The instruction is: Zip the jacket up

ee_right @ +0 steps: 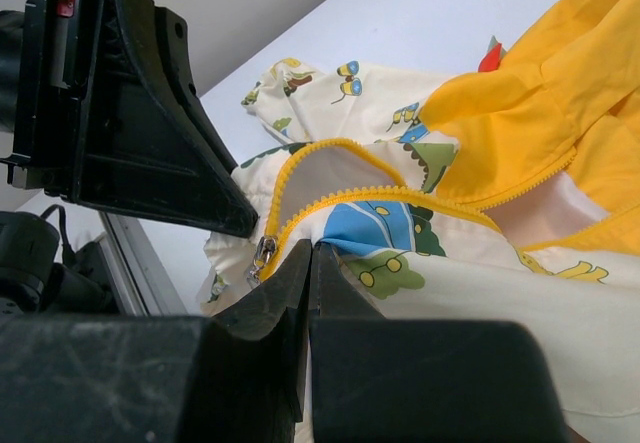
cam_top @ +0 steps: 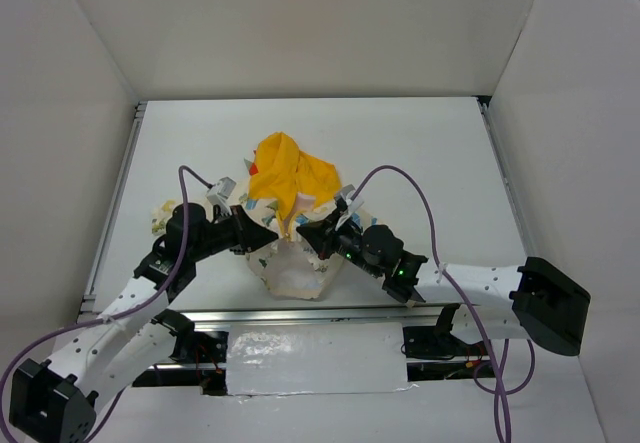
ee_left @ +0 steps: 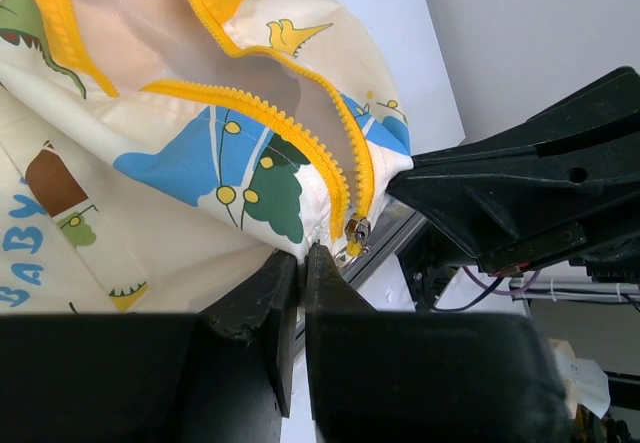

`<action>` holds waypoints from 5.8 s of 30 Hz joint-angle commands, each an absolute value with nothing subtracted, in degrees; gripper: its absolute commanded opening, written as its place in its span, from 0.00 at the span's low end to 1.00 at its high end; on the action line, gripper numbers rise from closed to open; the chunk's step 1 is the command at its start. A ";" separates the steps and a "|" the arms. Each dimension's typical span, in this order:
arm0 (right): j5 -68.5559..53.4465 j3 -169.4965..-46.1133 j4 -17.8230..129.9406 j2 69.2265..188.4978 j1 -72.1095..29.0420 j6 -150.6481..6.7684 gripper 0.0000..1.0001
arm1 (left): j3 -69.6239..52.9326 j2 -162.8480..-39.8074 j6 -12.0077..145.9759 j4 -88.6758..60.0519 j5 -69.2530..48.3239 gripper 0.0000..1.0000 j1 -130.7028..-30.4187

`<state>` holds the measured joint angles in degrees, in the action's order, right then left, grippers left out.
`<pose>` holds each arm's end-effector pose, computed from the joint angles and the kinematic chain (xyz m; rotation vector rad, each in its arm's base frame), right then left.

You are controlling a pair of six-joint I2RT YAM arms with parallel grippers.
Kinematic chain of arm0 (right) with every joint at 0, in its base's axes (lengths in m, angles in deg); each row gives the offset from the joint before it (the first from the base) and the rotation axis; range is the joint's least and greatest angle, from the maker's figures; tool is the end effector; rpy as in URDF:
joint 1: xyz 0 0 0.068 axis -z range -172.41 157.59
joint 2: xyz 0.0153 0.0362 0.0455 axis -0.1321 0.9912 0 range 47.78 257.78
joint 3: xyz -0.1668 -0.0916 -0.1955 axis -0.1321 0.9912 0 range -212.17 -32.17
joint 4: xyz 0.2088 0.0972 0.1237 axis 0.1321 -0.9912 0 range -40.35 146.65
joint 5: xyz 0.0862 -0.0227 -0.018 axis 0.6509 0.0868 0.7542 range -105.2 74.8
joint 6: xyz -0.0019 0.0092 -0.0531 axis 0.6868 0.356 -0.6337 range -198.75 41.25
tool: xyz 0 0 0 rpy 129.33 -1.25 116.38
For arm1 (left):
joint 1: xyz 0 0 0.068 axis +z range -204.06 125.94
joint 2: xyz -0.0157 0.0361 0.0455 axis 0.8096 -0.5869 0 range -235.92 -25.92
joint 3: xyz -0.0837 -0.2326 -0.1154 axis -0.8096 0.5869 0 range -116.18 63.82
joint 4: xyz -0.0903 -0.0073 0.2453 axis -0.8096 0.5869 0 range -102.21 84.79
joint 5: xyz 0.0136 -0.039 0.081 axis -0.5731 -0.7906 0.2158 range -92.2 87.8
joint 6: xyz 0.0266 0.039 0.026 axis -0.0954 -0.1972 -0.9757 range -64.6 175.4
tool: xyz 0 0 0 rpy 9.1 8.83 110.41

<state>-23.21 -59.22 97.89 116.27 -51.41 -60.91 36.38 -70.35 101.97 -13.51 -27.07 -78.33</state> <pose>0.1360 0.2167 0.2417 -0.4723 1.5853 0.9313 0.1632 -0.0899 0.2554 -0.0584 2.0129 -1.2292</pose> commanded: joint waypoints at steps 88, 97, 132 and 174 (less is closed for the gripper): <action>-24.34 -66.09 99.11 118.80 -51.30 -65.92 0.00 | 35.52 -72.59 100.41 -17.30 -32.70 0.00 -78.76; -20.83 -67.24 97.61 117.48 -50.41 -66.45 0.00 | 35.88 -72.95 97.68 -15.29 -34.37 0.00 -79.02; -8.42 -63.11 90.58 114.58 -48.39 -56.17 0.04 | 35.88 -72.24 96.28 -15.12 -33.94 0.00 -79.55; -10.10 -61.53 89.96 112.82 -48.13 -55.64 0.00 | 40.53 -72.06 102.43 -26.45 -39.56 0.20 -79.73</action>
<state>-9.41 -61.71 87.31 115.05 -47.91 -55.64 40.36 -72.20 102.15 -22.47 -37.91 -79.38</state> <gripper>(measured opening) 0.008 0.226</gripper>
